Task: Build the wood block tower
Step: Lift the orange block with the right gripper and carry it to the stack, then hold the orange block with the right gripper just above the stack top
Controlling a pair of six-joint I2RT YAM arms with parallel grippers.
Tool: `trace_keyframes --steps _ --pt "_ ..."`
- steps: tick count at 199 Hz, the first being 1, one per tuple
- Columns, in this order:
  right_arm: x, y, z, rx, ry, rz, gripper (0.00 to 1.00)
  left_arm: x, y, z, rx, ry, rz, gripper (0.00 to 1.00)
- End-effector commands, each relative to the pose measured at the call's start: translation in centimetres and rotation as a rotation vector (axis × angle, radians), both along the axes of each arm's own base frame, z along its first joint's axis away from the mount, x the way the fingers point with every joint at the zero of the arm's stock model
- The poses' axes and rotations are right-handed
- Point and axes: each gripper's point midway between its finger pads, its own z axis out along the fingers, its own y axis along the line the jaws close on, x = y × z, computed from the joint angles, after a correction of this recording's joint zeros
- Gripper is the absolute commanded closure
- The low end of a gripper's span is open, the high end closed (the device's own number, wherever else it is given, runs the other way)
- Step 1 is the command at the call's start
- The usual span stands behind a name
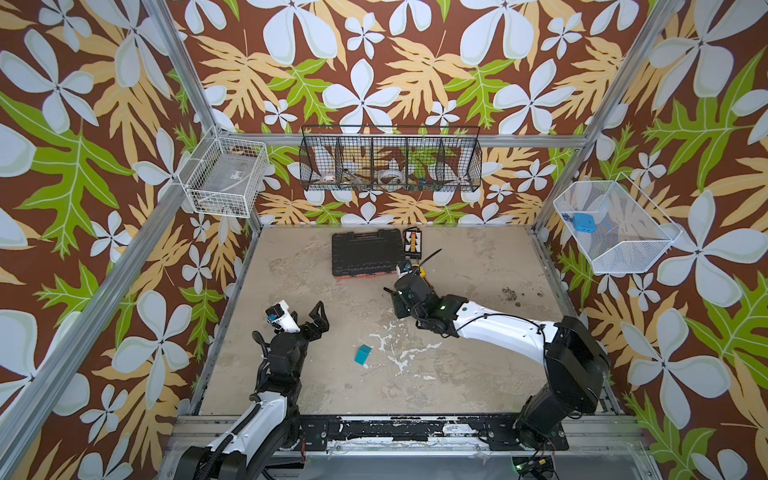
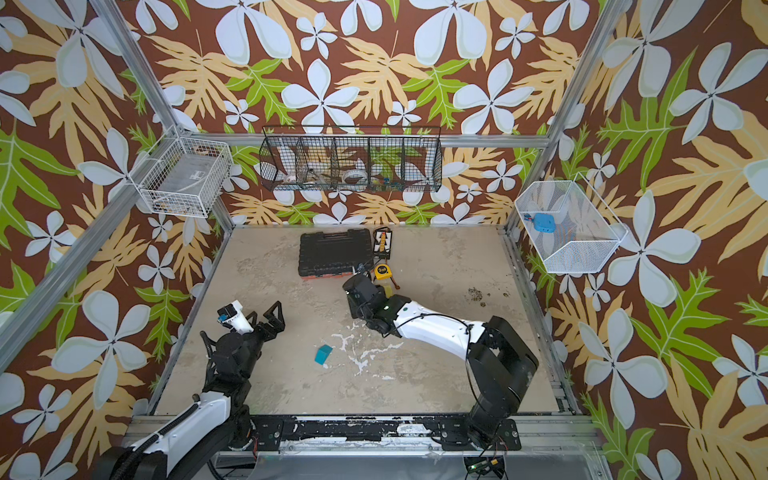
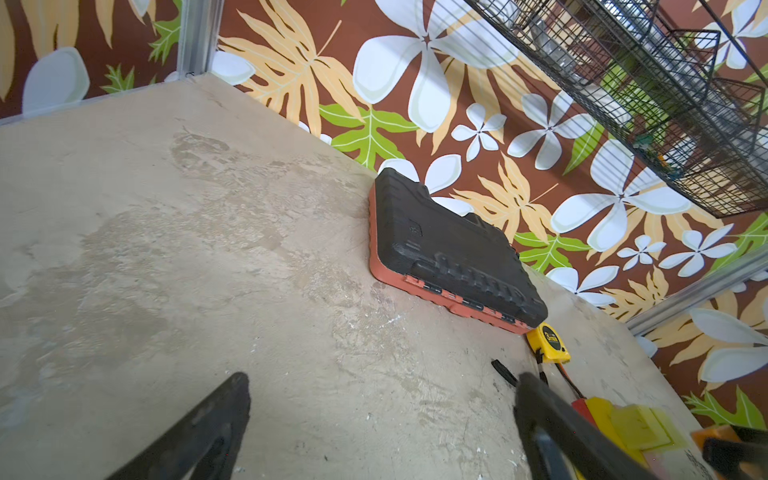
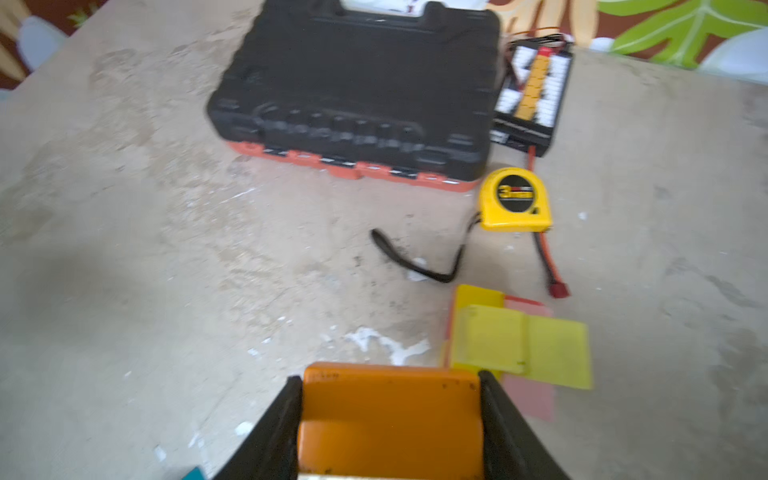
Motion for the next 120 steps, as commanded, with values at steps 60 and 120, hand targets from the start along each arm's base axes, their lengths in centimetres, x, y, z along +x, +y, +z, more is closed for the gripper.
trace_keyframes --steps 60,120 --pt "3.1 -5.6 -2.2 -0.024 0.093 -0.099 0.58 0.4 -0.4 1.4 0.008 -0.050 -0.022 0.01" --pt "3.9 -4.6 -2.3 -0.034 0.098 -0.079 0.58 0.4 -0.3 1.4 0.009 -0.049 -0.019 0.00"
